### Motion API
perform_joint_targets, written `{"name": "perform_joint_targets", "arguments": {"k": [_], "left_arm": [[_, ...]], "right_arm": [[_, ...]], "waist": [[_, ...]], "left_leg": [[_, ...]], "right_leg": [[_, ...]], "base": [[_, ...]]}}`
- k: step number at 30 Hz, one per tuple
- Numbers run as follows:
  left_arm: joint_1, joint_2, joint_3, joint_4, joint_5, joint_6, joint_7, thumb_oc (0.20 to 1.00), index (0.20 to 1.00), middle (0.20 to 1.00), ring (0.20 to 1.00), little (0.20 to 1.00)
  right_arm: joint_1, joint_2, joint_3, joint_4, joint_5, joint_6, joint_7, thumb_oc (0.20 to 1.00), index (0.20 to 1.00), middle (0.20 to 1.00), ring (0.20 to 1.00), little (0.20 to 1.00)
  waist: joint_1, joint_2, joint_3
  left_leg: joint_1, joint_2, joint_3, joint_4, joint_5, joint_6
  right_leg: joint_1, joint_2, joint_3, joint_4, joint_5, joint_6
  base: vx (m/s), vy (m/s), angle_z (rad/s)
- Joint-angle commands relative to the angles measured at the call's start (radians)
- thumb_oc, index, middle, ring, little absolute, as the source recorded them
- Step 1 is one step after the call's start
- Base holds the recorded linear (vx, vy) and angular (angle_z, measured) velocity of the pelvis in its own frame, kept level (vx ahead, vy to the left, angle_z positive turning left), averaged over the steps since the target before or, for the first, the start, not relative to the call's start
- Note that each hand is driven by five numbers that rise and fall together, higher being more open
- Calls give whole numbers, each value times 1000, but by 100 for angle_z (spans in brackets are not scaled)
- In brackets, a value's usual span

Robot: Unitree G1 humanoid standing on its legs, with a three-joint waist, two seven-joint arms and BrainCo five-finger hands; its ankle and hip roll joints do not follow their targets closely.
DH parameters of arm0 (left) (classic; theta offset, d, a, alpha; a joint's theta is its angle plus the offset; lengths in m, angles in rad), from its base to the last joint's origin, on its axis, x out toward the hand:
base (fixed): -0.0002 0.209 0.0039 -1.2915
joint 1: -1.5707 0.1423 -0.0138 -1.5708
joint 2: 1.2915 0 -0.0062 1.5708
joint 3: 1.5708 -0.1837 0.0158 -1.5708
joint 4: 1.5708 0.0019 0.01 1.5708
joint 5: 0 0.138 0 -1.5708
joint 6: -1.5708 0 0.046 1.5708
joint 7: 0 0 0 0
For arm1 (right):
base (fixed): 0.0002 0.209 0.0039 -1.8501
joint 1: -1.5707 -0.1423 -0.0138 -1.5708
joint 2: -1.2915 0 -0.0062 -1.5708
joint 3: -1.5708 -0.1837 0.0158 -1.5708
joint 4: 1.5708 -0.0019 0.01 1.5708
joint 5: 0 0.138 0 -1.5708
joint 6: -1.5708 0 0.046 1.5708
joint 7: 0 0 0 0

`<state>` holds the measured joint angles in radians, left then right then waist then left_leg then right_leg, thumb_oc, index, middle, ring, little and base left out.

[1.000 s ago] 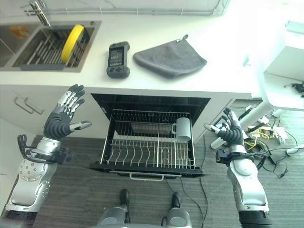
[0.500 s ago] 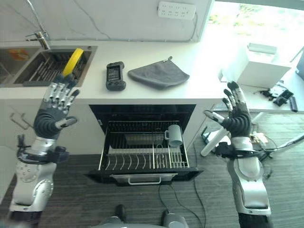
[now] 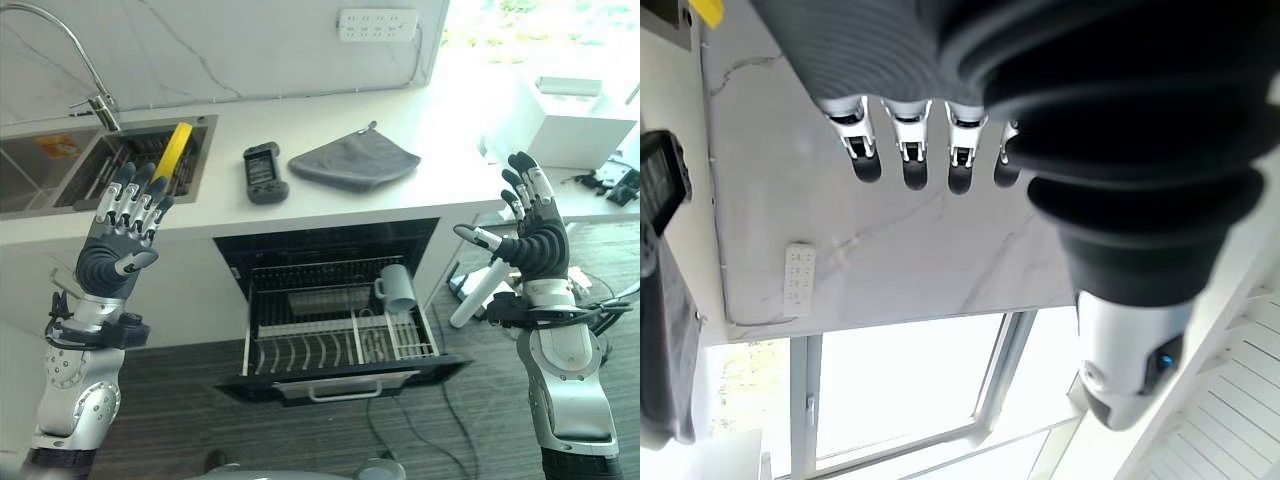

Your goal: Place the dishes in the dishwasher.

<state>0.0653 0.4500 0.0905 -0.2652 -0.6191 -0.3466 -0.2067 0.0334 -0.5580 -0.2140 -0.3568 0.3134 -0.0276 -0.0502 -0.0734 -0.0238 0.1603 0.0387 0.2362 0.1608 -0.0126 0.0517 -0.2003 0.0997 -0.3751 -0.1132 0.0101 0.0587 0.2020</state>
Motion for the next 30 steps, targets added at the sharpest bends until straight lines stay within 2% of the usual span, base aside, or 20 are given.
{"name": "perform_joint_targets", "arguments": {"k": [1,3,4,5,6,7,8,10,11,12,13,15,17,20,24,26,30], "left_arm": [[11,37,80,-113,-50,-55,-25,1000,1000,1000,1000,1000],[9,55,88,-112,-77,-39,-50,1000,1000,1000,1000,1000],[5,67,93,-109,-81,-35,-64,1000,1000,1000,1000,1000],[-7,83,98,-118,-80,-24,-74,1000,1000,1000,1000,1000],[-15,90,111,-136,-63,-7,-81,1000,1000,1000,1000,1000],[-16,90,113,-140,-66,0,-81,1000,1000,1000,1000,1000],[-21,95,111,-142,-78,10,-82,1000,1000,1000,1000,1000],[-30,91,100,-137,-88,12,-86,1000,1000,1000,1000,1000],[-34,79,81,-135,-82,8,-85,1000,1000,1000,1000,1000],[-39,66,63,-136,-68,4,-80,1000,1000,1000,1000,1000],[-42,56,47,-136,-55,0,-74,1000,1000,1000,1000,1000],[-54,48,18,-133,-33,-9,-56,1000,1000,1000,1000,1000],[-61,55,11,-124,-42,-24,-59,1000,1000,1000,1000,1000],[-50,51,17,-117,-76,-32,-74,1000,1000,1000,1000,1000],[-78,33,-13,-119,-49,-1,-60,1000,1000,1000,1000,1000],[-87,34,-15,-117,-51,3,-60,1000,1000,1000,1000,1000],[-77,37,-2,-124,-49,8,-54,1000,1000,1000,1000,1000]], "right_arm": [[-117,-85,-36,-41,-11,-38,-29,1000,1000,1000,1000,1000],[-77,-69,-59,-60,7,-40,-42,1000,1000,1000,1000,1000],[-55,-58,-68,-71,21,-40,-46,1000,1000,1000,1000,1000],[-41,-35,-71,-83,22,-42,-40,1000,1000,1000,1000,1000],[-62,-8,-46,-64,12,-53,-21,1000,1000,1000,1000,1000],[-66,-6,-43,-60,13,-53,-21,1000,1000,1000,1000,1000],[-76,-7,-32,-55,12,-48,-32,1000,1000,1000,1000,1000],[-79,-8,-26,-54,8,-48,-45,1000,1000,1000,1000,1000],[-66,-7,-26,-59,7,-60,-49,1000,1000,1000,1000,1000],[-55,-5,-29,-64,7,-69,-53,1000,1000,1000,1000,1000],[-49,-3,-29,-69,7,-75,-57,1000,1000,1000,1000,1000],[-38,-4,-29,-72,17,-88,-58,1000,1000,1000,1000,1000],[-15,-10,-31,-74,26,-112,-57,1000,1000,1000,1000,1000],[-18,-12,-29,-69,27,-96,-61,1000,1000,1000,1000,1000],[-48,-2,-10,-71,29,-71,-70,1000,1000,1000,1000,1000],[-29,-3,-24,-71,30,-75,-61,1000,1000,1000,1000,1000],[-19,-1,-41,-81,40,-77,-47,1000,1000,1000,1000,1000]], "waist": [[12,48,4],[18,36,12],[20,26,16],[31,15,23],[67,10,23],[70,11,23],[75,13,20],[74,9,15],[62,3,14],[52,-2,17],[43,-6,12],[33,-10,6],[30,-10,4],[29,1,2],[11,19,-9],[-3,19,-13],[-5,18,-9]], "left_leg": [[86,75,-9,-8,-3,12],[71,29,-35,28,-37,32],[71,2,-44,35,-50,41],[84,-28,-36,24,-62,53],[119,-60,12,-15,-74,74],[121,-63,18,-20,-73,78],[125,-81,23,-27,-85,98],[109,-109,17,-24,-88,126],[107,-137,-1,-26,-95,148],[104,-157,-17,-27,-85,160],[107,-175,-32,-36,-86,167],[116,-207,-57,-60,-78,177],[113,-230,-78,-64,-75,190],[126,-237,-95,-71,-70,182],[120,-235,-60,-75,-68,183],[120,-236,-31,-75,-71,186],[123,-232,-23,-75,-75,186]], "right_leg": [[-18,96,12,50,-65,-5],[-14,50,15,61,-32,14],[-19,21,18,66,23,19],[-41,-32,-17,79,106,24],[-49,-54,-129,100,134,33],[-49,-45,-138,105,123,30],[-37,16,-142,110,56,17],[-36,109,-135,118,-5,-10],[-39,199,-99,139,-50,-35],[-51,259,-63,151,-52,-61],[-57,301,-39,150,-54,-73],[-58,354,-31,117,-54,-94],[-56,347,-33,89,-48,-99],[-56,346,-36,72,-18,-89],[-28,363,-35,23,-46,-109],[-32,360,-37,25,-42,-106],[-42,359,-47,41,-48,-103]], "base": [[17,899,6],[37,535,19],[24,431,17],[-16,664,15],[-40,607,-16],[-49,528,-53],[-60,275,-67],[-62,293,-26],[-84,276,-3],[-72,231,8],[-80,134,35],[-44,59,52],[-20,-1,8],[-4,-46,13],[-26,-42,10],[-12,-15,8],[-2,-64,21]]}}
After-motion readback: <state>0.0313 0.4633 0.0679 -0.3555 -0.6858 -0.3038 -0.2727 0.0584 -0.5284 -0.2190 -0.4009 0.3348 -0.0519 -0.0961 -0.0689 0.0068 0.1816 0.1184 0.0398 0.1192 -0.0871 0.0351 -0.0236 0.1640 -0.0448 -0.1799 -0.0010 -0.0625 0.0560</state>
